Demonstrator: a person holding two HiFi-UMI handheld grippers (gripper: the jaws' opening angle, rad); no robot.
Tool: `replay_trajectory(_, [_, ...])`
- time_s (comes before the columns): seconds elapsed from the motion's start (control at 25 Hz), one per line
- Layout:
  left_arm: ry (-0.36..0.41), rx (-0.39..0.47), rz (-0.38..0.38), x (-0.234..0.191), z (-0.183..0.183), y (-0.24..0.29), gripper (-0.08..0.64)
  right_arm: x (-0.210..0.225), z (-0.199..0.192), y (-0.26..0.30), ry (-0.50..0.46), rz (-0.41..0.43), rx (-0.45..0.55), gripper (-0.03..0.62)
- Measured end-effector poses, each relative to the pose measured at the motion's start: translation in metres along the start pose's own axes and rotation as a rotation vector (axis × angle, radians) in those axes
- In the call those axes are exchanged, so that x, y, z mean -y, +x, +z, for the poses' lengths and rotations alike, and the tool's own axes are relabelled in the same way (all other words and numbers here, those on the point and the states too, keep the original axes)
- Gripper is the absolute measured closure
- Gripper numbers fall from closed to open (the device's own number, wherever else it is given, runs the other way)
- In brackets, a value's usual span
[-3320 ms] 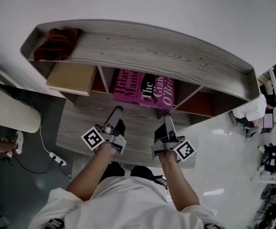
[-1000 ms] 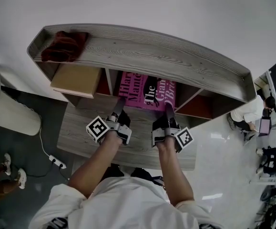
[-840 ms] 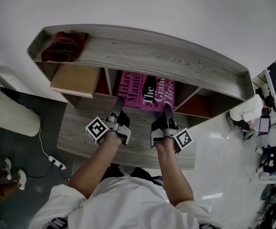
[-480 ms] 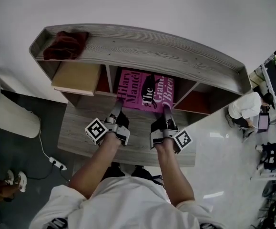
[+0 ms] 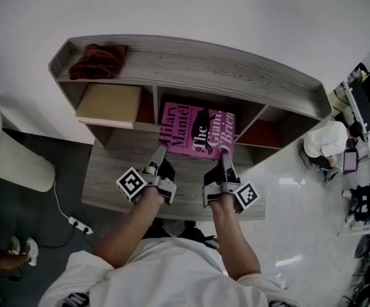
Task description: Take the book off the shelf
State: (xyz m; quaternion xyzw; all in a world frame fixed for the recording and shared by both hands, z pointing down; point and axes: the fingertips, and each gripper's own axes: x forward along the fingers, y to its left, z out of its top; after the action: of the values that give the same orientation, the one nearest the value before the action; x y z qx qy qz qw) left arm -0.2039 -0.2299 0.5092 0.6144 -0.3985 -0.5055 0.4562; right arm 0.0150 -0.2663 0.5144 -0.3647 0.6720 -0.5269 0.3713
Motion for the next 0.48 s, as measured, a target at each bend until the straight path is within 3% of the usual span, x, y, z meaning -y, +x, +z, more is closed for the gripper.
replay_trajectory(0.48, [0.013, -0.021, -0.003, 0.0034, 0.0012, -0.0019, 0.405, 0.0028, -0.0048, -0.0087, 0.016, -0.011, 0.002, 0.436])
